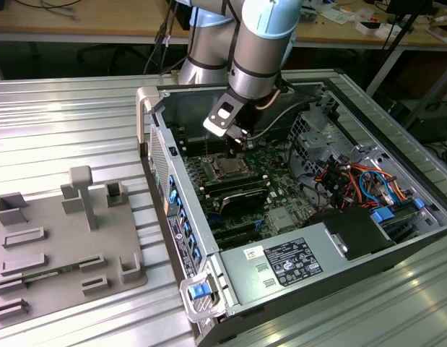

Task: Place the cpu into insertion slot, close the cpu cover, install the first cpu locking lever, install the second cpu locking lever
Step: 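Close the cpu cover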

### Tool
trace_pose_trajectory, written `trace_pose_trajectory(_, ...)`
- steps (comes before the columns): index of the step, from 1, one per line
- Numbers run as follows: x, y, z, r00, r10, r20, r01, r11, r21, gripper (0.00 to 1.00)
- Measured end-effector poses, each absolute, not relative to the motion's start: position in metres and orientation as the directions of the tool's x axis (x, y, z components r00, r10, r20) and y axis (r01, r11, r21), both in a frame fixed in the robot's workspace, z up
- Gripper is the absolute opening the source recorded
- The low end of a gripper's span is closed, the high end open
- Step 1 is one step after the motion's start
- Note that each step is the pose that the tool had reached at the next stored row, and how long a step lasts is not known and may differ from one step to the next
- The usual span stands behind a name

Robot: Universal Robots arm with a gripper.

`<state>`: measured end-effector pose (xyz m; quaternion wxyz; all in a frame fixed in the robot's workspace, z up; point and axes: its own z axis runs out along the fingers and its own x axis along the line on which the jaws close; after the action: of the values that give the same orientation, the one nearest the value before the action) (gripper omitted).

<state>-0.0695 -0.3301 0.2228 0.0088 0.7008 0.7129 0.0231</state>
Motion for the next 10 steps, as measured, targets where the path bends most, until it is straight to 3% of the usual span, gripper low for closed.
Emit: trace_pose_trajectory(10, -0.087, -0.33, 0.207, -0.034, 0.999, 0.02, 0.998, 0.033, 0.044, 0.11)
